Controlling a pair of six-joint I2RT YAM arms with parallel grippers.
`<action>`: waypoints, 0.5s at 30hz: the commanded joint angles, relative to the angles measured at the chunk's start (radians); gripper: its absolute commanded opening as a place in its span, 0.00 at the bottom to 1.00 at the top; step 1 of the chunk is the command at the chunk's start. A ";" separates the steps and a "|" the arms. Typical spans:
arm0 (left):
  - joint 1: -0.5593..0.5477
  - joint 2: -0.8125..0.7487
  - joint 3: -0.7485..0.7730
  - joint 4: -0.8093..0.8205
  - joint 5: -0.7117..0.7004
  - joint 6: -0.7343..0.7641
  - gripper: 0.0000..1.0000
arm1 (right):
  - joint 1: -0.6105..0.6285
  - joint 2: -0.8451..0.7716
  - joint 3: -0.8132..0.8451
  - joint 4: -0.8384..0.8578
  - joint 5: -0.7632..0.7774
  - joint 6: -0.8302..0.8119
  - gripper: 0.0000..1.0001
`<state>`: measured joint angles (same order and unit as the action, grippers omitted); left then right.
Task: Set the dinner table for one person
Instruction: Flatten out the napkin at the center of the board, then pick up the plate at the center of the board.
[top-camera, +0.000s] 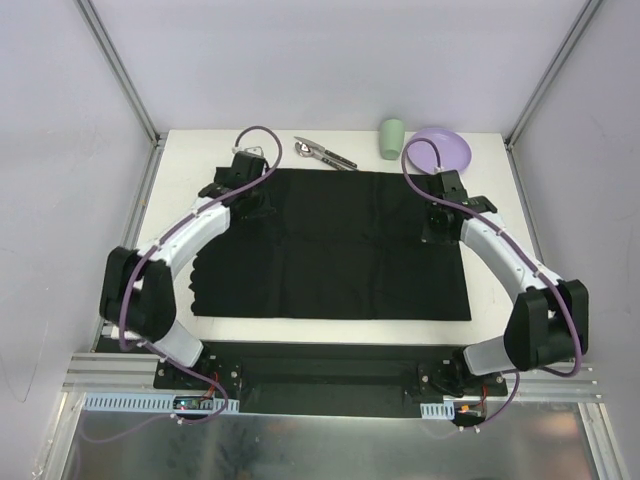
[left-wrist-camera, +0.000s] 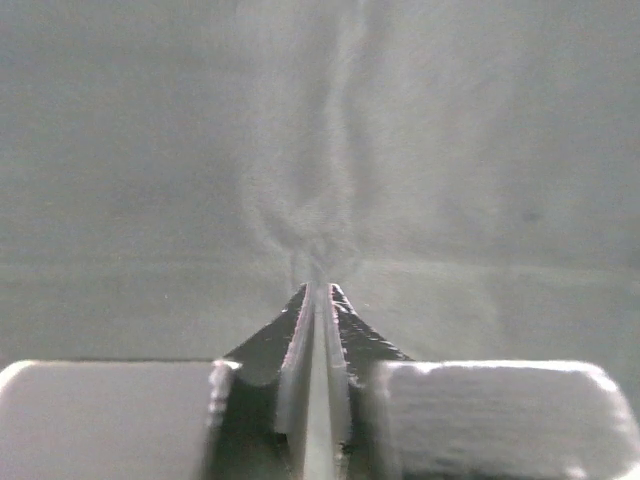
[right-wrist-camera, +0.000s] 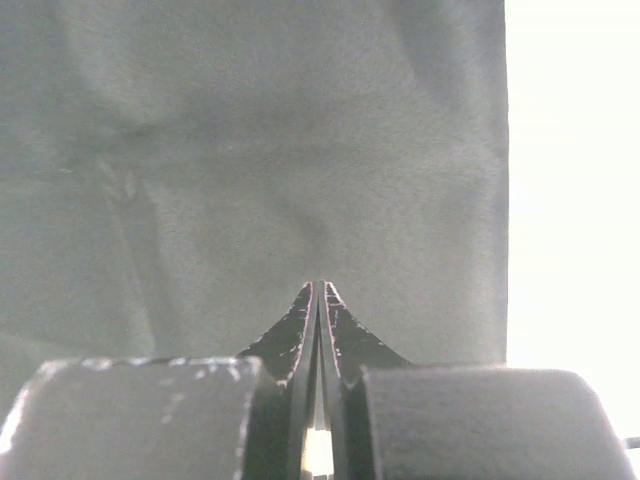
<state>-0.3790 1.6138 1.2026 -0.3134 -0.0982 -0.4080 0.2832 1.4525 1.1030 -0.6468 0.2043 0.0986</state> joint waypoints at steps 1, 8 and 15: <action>-0.003 -0.173 -0.056 -0.023 -0.003 -0.002 0.13 | 0.004 -0.078 0.035 -0.050 0.035 -0.022 0.07; -0.003 -0.437 -0.211 -0.023 0.029 -0.025 0.42 | 0.004 -0.098 0.075 -0.073 0.046 -0.013 0.34; -0.003 -0.647 -0.343 -0.039 0.083 -0.048 0.66 | -0.050 -0.089 0.123 -0.074 0.055 -0.004 0.63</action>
<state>-0.3790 1.0451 0.9089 -0.3386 -0.0578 -0.4320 0.2810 1.3857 1.1564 -0.7029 0.2379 0.0891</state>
